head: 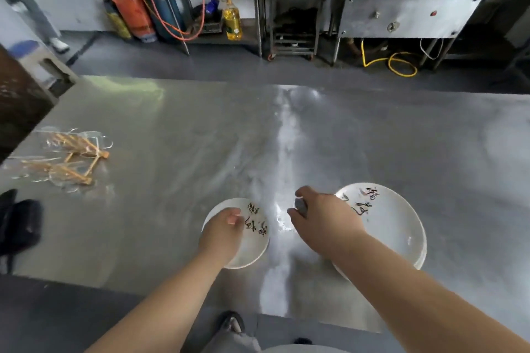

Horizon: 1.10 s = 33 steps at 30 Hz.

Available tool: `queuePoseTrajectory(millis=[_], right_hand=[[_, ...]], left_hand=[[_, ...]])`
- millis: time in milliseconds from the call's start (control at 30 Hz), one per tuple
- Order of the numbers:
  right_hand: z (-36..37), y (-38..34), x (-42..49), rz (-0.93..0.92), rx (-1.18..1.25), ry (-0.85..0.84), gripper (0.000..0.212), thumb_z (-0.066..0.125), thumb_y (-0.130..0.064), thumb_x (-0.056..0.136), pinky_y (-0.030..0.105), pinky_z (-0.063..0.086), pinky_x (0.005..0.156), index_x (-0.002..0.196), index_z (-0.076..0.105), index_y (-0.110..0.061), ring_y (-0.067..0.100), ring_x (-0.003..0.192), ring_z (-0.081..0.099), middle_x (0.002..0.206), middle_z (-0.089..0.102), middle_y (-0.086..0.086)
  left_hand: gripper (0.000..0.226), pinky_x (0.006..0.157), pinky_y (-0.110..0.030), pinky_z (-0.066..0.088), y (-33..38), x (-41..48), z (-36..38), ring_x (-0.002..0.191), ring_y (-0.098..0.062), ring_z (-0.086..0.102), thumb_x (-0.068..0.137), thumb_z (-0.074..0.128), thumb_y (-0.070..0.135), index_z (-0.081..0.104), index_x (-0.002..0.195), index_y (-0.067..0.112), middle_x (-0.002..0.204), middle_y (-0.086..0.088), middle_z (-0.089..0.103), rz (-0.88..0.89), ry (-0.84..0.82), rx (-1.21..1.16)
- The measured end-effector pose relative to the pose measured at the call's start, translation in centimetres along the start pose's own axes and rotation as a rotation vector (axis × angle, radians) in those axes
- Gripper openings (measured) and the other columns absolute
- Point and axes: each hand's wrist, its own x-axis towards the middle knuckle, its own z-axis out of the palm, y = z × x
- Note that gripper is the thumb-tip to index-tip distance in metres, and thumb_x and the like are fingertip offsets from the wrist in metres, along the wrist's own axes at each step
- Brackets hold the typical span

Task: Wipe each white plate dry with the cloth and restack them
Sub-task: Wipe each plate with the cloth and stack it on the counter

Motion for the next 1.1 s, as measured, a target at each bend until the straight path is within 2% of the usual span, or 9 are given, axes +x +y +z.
queuePoseTrajectory(millis=[100, 200, 333, 467, 633, 800, 900, 967, 1100], right_hand=[[4.8, -3.0, 1.3, -0.012, -0.025, -0.136, 0.028, 0.049, -0.050, 0.096, 0.033, 0.044, 0.066, 0.118, 0.053, -0.033, 0.027, 0.084, 0.060, 0.098, 0.068, -0.004], [9.1, -4.0, 2.2, 0.074, -0.022, -0.236, 0.019, 0.048, -0.045, 0.095, 0.033, 0.041, 0.063, 0.106, 0.046, -0.029, 0.026, 0.081, 0.055, 0.093, 0.059, -0.004], [13.1, -3.0, 2.7, 0.240, 0.013, -0.323, 0.019, 0.051, -0.041, 0.097, 0.033, 0.046, 0.068, 0.109, 0.047, -0.027, 0.024, 0.087, 0.061, 0.102, 0.061, -0.003], [15.0, -1.9, 2.7, 0.302, 0.006, -0.292, 0.017, 0.050, -0.040, 0.098, 0.029, 0.039, 0.058, 0.111, 0.051, -0.028, 0.017, 0.077, 0.055, 0.092, 0.058, -0.005], [15.5, -2.6, 2.7, 0.329, -0.035, -0.267, 0.013, 0.050, -0.038, 0.098, 0.030, 0.033, 0.055, 0.093, 0.048, -0.026, 0.019, 0.074, 0.055, 0.089, 0.057, -0.002], [15.6, -3.9, 2.4, 0.389, -0.037, -0.257, 0.014, 0.049, -0.037, 0.101, 0.028, 0.031, 0.053, 0.095, 0.050, -0.025, 0.018, 0.076, 0.055, 0.095, 0.057, -0.002], [15.9, -4.2, 2.1, 0.456, 0.031, -0.226, 0.016, 0.049, -0.036, 0.102, 0.030, 0.036, 0.058, 0.098, 0.052, -0.022, 0.020, 0.076, 0.055, 0.099, 0.057, 0.000], [15.8, -4.4, 1.9, 0.499, 0.124, -0.205, 0.016, 0.051, -0.035, 0.100, 0.030, 0.042, 0.058, 0.092, 0.054, -0.021, 0.021, 0.072, 0.059, 0.093, 0.062, 0.002], [13.4, -5.3, 2.2, 0.546, 0.242, -0.139, 0.014, 0.052, -0.032, 0.094, 0.033, 0.056, 0.062, 0.089, 0.059, -0.021, 0.026, 0.070, 0.066, 0.080, 0.069, 0.003]], left_hand=[[0.032, 0.093, -0.033, 0.051, -5.0, 1.2, -3.3, 0.114, -0.023, 0.068, 0.101, 0.062, 0.029, 0.068, 0.132, 0.024, 0.128, 0.002, 0.072, -0.059, 0.075, 0.139], [0.038, 0.084, -0.031, 0.047, -8.5, 2.3, -4.7, 0.115, -0.027, 0.068, 0.099, 0.065, 0.037, 0.064, 0.133, 0.019, 0.125, -0.001, 0.073, -0.083, 0.041, 0.237], [0.026, 0.089, -0.041, 0.057, -10.4, 3.9, -4.2, 0.101, -0.024, 0.070, 0.099, 0.066, 0.038, 0.067, 0.118, 0.020, 0.108, 0.002, 0.074, -0.059, -0.081, 0.279], [0.022, 0.078, -0.046, 0.058, -10.4, 5.2, -3.5, 0.084, -0.027, 0.066, 0.100, 0.062, 0.041, 0.059, 0.104, 0.019, 0.091, 0.000, 0.068, -0.018, -0.056, 0.355], [0.026, 0.078, -0.042, 0.055, -10.2, 6.6, -3.8, 0.097, -0.036, 0.068, 0.107, 0.054, 0.038, 0.055, 0.111, 0.012, 0.103, -0.010, 0.070, 0.067, -0.091, 0.549], [0.028, 0.069, -0.039, 0.049, -9.1, 6.8, -4.4, 0.100, -0.035, 0.072, 0.108, 0.052, 0.036, 0.052, 0.117, 0.010, 0.107, -0.010, 0.073, 0.107, -0.091, 0.639], [0.028, 0.069, -0.038, 0.043, -8.0, 6.9, -4.7, 0.103, -0.036, 0.070, 0.110, 0.050, 0.034, 0.048, 0.123, 0.009, 0.111, -0.011, 0.072, 0.125, -0.104, 0.618], [0.027, 0.070, -0.038, 0.042, -7.3, 7.1, -5.2, 0.102, -0.037, 0.068, 0.109, 0.049, 0.034, 0.047, 0.122, 0.010, 0.110, -0.011, 0.070, 0.143, -0.114, 0.594], [0.015, 0.069, -0.041, 0.051, -5.7, 7.9, -7.6, 0.081, -0.029, 0.065, 0.106, 0.048, 0.036, 0.043, 0.100, 0.023, 0.090, 0.001, 0.063, 0.232, -0.181, 0.409]])
